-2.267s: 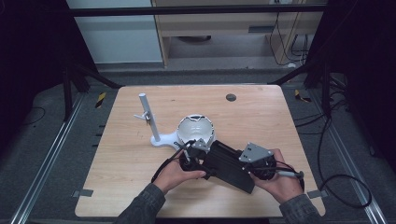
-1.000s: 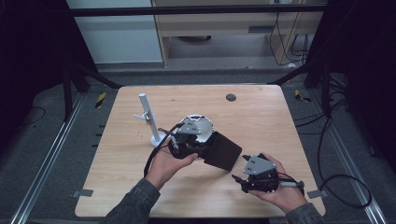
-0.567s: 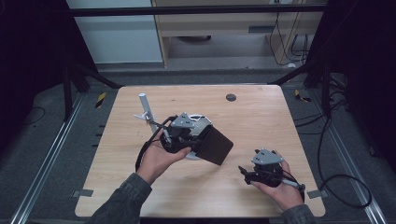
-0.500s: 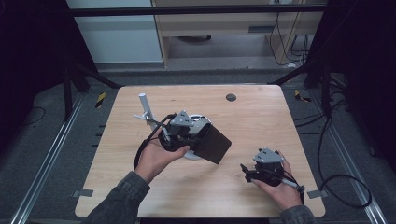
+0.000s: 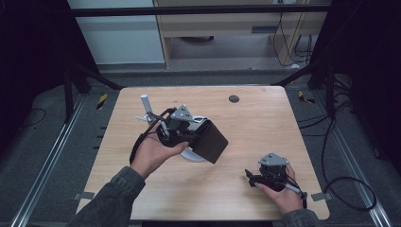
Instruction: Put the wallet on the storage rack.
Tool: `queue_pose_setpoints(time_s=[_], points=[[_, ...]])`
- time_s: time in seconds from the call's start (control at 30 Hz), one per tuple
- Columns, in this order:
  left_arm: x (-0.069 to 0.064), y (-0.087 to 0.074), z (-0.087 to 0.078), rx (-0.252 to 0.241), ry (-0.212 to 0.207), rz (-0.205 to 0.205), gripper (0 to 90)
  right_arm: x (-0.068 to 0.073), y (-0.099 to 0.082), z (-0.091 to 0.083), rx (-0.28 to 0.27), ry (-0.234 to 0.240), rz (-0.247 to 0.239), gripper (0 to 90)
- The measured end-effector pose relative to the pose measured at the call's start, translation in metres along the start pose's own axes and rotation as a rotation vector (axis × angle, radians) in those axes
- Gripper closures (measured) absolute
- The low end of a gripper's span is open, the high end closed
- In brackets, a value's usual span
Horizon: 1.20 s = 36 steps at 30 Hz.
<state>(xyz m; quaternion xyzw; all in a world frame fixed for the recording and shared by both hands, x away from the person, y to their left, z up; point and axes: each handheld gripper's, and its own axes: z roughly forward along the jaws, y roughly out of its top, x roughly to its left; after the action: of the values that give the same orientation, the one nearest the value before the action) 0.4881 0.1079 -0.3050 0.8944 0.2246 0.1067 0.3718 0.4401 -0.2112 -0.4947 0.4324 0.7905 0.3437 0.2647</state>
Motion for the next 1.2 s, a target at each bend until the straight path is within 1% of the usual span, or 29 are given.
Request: queue_pose_setpoints(time_s=[0.1,0.17,0.23,0.27,0.37,0.47,0.57,0.6,0.63,0.67,0.77,0.83,0.9,0.93,1.03,1.07,1.1,1.13,1.2], points=[[0.0,0.005,-0.003,0.001,0.003,0.007,81.5,-0.002,0.001,0.0,-0.008,0.01,0.025,7.6],[0.0,0.006,-0.004,0.003,0.006,0.01,81.4,-0.003,0.0,0.001,-0.005,0.008,0.022,7.6],[0.0,0.009,-0.005,0.001,0.007,0.009,81.5,-0.005,0.0,0.001,0.001,0.004,0.03,7.6],[0.0,0.012,-0.006,0.006,0.011,0.015,81.4,-0.006,-0.001,0.001,0.007,0.0,0.044,7.6],[0.0,0.014,-0.008,0.004,0.014,0.016,81.5,-0.006,-0.001,0.001,0.009,-0.003,0.044,7.6],[0.002,0.017,-0.014,-0.016,0.021,0.008,81.4,-0.007,-0.002,0.002,0.012,-0.012,0.044,7.7],[0.002,0.019,-0.017,-0.023,0.024,0.008,81.5,-0.008,-0.002,0.003,0.015,-0.018,0.037,7.8],[0.003,0.021,-0.02,-0.022,0.028,0.008,81.4,-0.009,-0.003,0.003,0.017,-0.026,0.036,7.8],[0.003,0.021,-0.02,-0.022,0.028,0.008,81.5,-0.009,-0.003,0.003,0.021,-0.029,0.039,7.8],[0.003,0.024,-0.024,-0.022,0.036,0.015,81.5,-0.01,-0.003,0.003,0.025,-0.032,0.043,7.9],[0.004,0.026,-0.028,-0.034,0.038,0.009,81.5,-0.01,-0.004,0.003,0.033,-0.034,0.045,8.0],[0.007,0.029,-0.034,-0.048,0.046,0.006,81.5,-0.01,-0.004,0.004,0.033,-0.04,0.034,8.0],[0.009,0.03,-0.037,-0.05,0.053,0.01,81.5,-0.01,-0.005,0.004,0.036,-0.04,0.03,8.0],[0.01,0.03,-0.038,-0.055,0.056,0.004,81.5,-0.01,-0.005,0.004,0.037,-0.041,0.027,8.1],[0.017,0.03,-0.043,-0.062,0.073,-0.005,81.5,-0.01,-0.005,0.004,0.044,-0.044,0.031,8.2],[0.017,0.03,-0.043,-0.062,0.073,-0.005,81.5,-0.01,-0.005,0.004,0.044,-0.044,0.03,8.1],[0.02,0.029,-0.044,-0.068,0.079,-0.015,81.5,-0.01,-0.005,0.004,0.044,-0.044,0.03,8.1],[0.027,0.028,-0.048,-0.077,0.091,-0.026,81.5,-0.011,-0.006,0.004,0.046,-0.046,0.029,8.1],[0.034,0.025,-0.051,-0.089,0.102,-0.049,81.5,-0.011,-0.006,0.005,0.056,-0.047,0.034,8.1]])
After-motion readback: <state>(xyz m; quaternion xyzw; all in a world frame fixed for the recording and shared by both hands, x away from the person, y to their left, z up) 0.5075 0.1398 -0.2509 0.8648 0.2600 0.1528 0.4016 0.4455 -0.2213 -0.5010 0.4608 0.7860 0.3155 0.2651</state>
